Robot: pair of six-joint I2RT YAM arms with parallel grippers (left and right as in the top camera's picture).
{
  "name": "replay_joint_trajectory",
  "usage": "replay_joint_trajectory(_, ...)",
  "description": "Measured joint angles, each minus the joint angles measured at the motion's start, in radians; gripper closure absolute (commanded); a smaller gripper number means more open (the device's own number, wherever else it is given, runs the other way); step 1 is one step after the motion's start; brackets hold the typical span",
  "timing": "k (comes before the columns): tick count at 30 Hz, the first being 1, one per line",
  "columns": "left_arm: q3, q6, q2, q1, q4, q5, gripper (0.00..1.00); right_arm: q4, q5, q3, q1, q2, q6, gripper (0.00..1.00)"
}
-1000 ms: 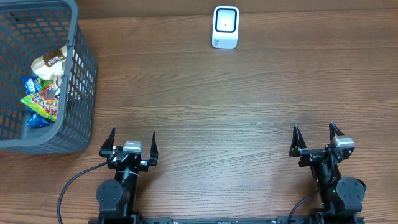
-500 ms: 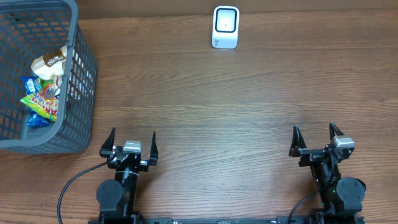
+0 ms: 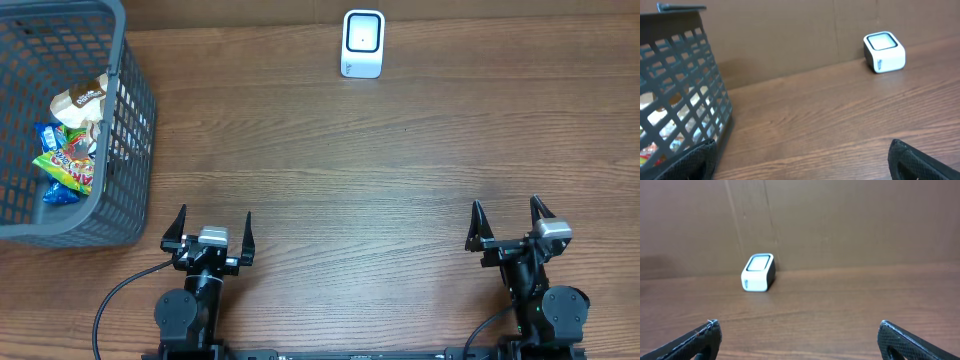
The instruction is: Scan the item barcode
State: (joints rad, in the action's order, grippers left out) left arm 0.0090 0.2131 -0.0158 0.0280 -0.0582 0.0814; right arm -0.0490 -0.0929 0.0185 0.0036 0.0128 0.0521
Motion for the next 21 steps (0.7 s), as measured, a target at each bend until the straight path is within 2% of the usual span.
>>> replay_joint_trajectory(4,0.002,-0.021,0.000,0.000,0.008,0.010,0.00,0.007,-0.007,0.001,0.000,0.000,0.000,0.00)
replay_joint_trajectory(8,0.060,-0.065,0.000,0.000,-0.059,0.013,0.00,-0.001,-0.008,0.029,0.000,0.000,0.000,0.00)
replay_joint_trajectory(15,0.299,-0.092,-0.086,0.000,-0.123,0.013,0.00,-0.018,-0.008,0.193,0.000,0.050,-0.001,0.00)
replay_joint_trajectory(21,0.480,-0.107,-0.230,0.000,-0.158,0.013,0.00,-0.082,-0.009,0.347,0.000,0.142,0.000,0.00)
